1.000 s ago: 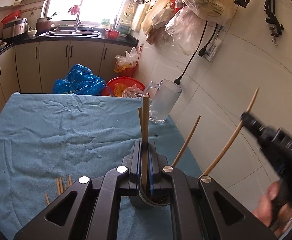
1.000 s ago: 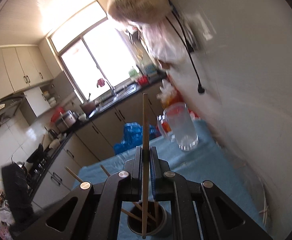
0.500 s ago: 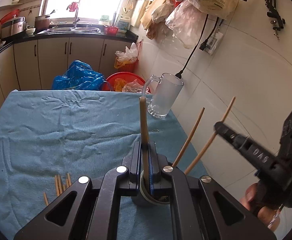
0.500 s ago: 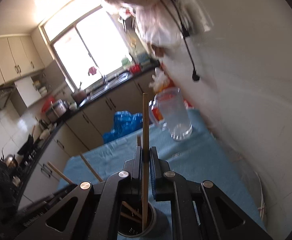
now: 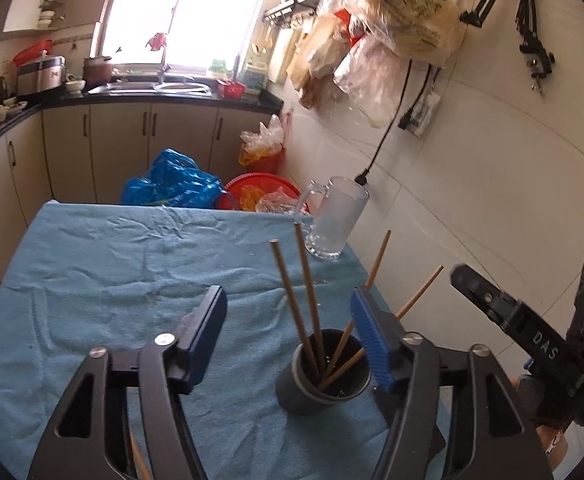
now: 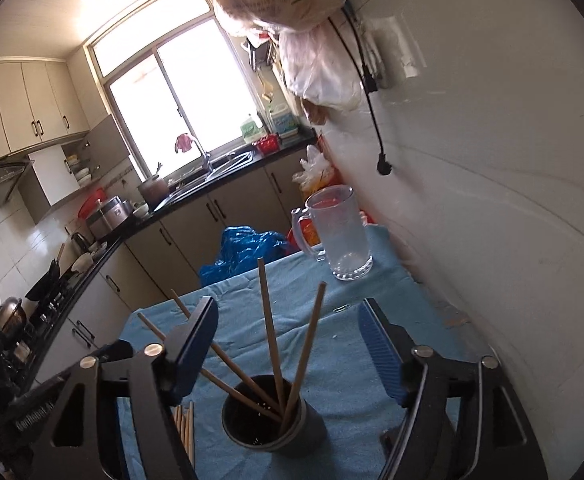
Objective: Organize utensils
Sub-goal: 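Move the right gripper back to the chopsticks and close on one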
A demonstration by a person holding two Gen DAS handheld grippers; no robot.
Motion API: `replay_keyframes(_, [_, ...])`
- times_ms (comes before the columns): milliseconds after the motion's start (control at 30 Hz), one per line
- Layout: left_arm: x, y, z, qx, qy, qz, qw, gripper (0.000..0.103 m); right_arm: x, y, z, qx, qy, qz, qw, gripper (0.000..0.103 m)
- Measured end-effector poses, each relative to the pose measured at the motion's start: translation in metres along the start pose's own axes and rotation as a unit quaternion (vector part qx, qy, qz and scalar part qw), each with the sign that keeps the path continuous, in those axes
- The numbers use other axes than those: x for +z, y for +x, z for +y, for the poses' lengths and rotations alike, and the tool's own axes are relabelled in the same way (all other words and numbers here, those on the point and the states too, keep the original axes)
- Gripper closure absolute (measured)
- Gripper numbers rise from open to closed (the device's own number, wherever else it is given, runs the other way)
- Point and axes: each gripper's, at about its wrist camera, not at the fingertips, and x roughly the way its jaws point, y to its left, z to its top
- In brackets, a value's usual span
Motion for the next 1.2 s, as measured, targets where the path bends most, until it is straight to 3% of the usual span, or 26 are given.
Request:
replay_keyframes(100, [-0.007, -0.017, 0.009, 0.019, 0.002, -0.011, 0.9998, 0.032, -0.010, -0.013, 0.003, -0.020, -0.013, -0.005, 1.000, 0.018])
replay_keyframes(467, [-0.052, -0.061, 0.070, 0.056, -0.041, -0.004, 0.9976, 0.028, -0.070, -0.026, 0.017, -0.031, -0.048, 0.030, 0.998, 0.017])
replay_keyframes(900, [-0.122, -0.068, 0.121, 0.085, -0.063, 0.051, 0.9931, 0.028, -0.141, -0.003, 0.061, -0.021, -0.110, 0.110, 0.988, 0.017])
replay_keyframes(1200, [-0.141, -0.056, 0.144, 0.098, -0.081, 0.082, 0.9884, 0.028, -0.160, 0.005, 0.077, -0.018, -0.129, 0.131, 0.983, 0.017])
